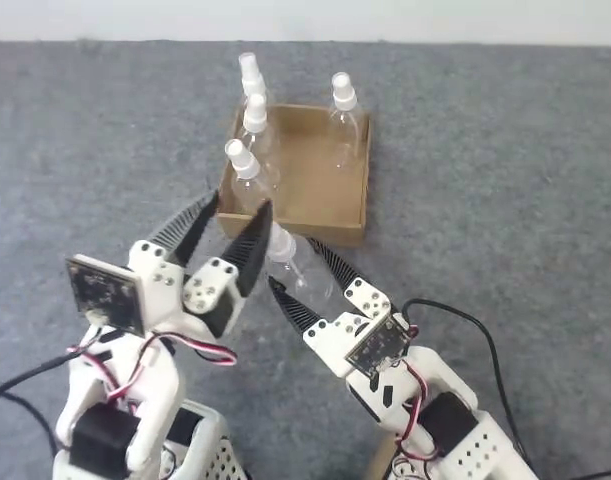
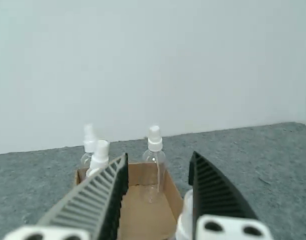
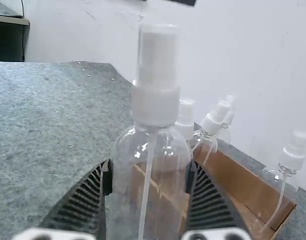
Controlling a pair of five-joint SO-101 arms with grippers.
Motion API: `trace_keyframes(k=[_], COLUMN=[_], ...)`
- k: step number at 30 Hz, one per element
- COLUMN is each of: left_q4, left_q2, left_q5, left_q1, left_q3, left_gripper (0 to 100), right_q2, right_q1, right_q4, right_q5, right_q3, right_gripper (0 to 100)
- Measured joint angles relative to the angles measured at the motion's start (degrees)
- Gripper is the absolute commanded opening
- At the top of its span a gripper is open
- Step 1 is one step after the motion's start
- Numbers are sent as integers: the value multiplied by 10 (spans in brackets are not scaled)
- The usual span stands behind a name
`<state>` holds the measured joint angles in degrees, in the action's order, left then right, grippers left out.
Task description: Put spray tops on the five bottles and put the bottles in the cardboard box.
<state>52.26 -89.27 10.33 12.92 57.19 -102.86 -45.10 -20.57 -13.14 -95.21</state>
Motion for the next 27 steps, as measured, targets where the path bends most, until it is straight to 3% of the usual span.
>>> trace_keyframes(k=[3, 27], left_q4=[0, -9], left_q2=[0, -2], left_q5=[19, 13], left_q1=[-27, -16], left_q3=[0, 51], left_gripper=[185, 182], right_q2=[0, 2], right_q1=[0, 4], right_q4=[0, -1], right_q5=[0, -1], right_q3=[0, 0], right_gripper=[7, 7])
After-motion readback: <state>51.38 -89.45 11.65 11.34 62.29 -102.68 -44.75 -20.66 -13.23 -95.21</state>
